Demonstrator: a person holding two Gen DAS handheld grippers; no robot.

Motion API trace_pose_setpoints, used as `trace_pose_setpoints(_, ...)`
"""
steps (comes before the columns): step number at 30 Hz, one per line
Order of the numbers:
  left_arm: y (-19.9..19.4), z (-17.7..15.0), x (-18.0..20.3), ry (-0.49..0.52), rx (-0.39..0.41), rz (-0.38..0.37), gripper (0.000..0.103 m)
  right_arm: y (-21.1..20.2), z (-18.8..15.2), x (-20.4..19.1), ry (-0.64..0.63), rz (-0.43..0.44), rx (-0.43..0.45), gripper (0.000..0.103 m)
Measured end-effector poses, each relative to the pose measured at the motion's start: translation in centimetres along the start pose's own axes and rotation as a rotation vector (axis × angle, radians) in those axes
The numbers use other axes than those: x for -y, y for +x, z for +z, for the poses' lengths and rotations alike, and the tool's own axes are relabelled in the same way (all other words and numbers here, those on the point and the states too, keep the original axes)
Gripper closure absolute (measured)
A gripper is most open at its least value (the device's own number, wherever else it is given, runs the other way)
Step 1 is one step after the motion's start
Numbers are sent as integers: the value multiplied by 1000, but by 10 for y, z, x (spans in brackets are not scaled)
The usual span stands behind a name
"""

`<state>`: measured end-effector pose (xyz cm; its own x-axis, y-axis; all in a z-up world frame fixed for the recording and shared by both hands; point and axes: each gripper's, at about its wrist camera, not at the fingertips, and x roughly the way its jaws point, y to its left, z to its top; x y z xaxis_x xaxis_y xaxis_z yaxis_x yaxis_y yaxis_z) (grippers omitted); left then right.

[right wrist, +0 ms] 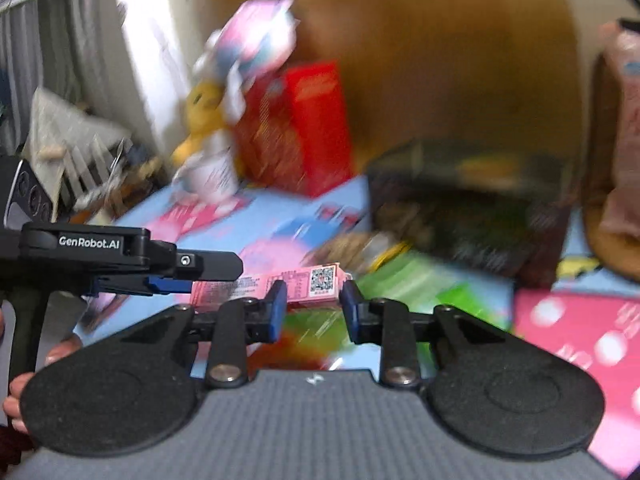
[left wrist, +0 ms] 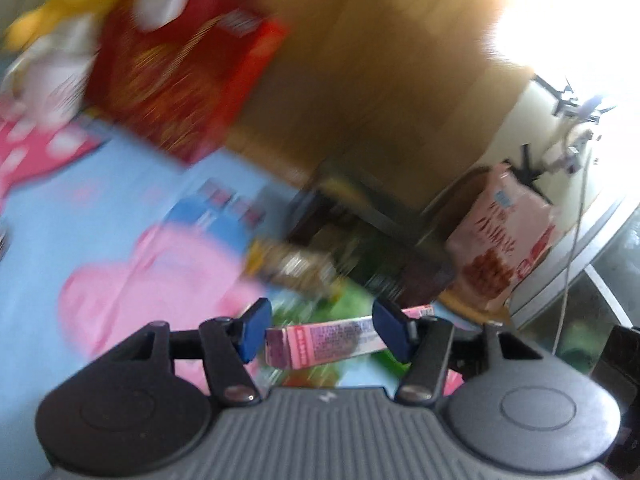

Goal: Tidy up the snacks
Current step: 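Grasp the pink stick packet with the left gripper and drop it into the tin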

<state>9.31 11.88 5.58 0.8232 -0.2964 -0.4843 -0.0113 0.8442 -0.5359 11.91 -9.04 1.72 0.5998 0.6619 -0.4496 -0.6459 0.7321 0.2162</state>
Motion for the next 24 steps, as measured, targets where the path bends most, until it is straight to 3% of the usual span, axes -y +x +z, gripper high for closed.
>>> trace_pose_setpoints(8, 78, 67, 75, 181, 75, -62, 47, -1, 49, 70, 80, -149, 131, 70)
trace_pose_setpoints(16, 161, 72, 84, 184, -42, -69, 49, 21, 55, 124, 150, -234, 135, 69)
trace_pose_setpoints(20, 168, 74, 83, 209, -20, -18, 46, 29, 56, 121, 106, -288, 155, 58)
trace_pose_setpoints(24, 138, 79, 62, 137, 4, -32, 45, 5, 50, 120, 112, -287, 217, 57)
